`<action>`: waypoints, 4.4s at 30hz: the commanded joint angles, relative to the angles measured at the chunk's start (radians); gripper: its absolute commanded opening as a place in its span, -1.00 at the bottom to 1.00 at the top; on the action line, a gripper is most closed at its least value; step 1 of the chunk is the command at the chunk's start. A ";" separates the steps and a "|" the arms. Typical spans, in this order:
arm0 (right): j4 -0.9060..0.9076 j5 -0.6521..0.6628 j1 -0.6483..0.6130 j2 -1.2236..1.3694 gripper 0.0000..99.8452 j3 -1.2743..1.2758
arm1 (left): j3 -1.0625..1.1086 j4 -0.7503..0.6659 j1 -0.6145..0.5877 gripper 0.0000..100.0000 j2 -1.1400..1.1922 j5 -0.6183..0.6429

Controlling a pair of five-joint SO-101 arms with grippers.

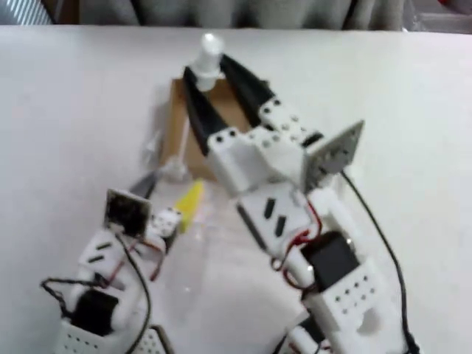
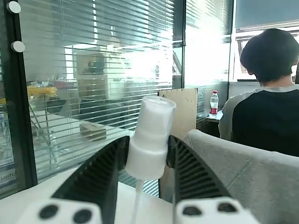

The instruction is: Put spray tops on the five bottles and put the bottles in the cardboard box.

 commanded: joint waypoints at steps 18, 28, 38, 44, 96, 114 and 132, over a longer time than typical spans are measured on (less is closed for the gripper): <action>-0.182 0.008 -0.007 0.171 -0.97 -0.054 | -0.058 0.005 -0.077 -0.96 -0.015 0.069; -0.182 0.000 -0.007 0.183 -0.97 -0.049 | -0.057 0.003 -0.073 -0.96 -0.015 0.068; -0.182 -0.002 -0.024 0.185 -0.97 -0.046 | -0.057 0.003 -0.073 -0.96 -0.015 0.068; -0.182 -0.002 -0.051 0.186 -0.97 -0.046 | -0.057 0.003 -0.073 -0.96 -0.015 0.068; -0.180 0.006 0.001 0.232 -0.97 -0.026 | -0.055 0.003 -0.077 -0.96 -0.015 0.068; -0.176 -0.002 -0.039 0.176 -0.97 0.080 | -0.055 0.002 -0.076 -0.96 -0.015 0.068; -0.174 -0.002 -0.136 0.068 -0.97 0.331 | -0.055 0.002 -0.073 -0.96 -0.015 0.068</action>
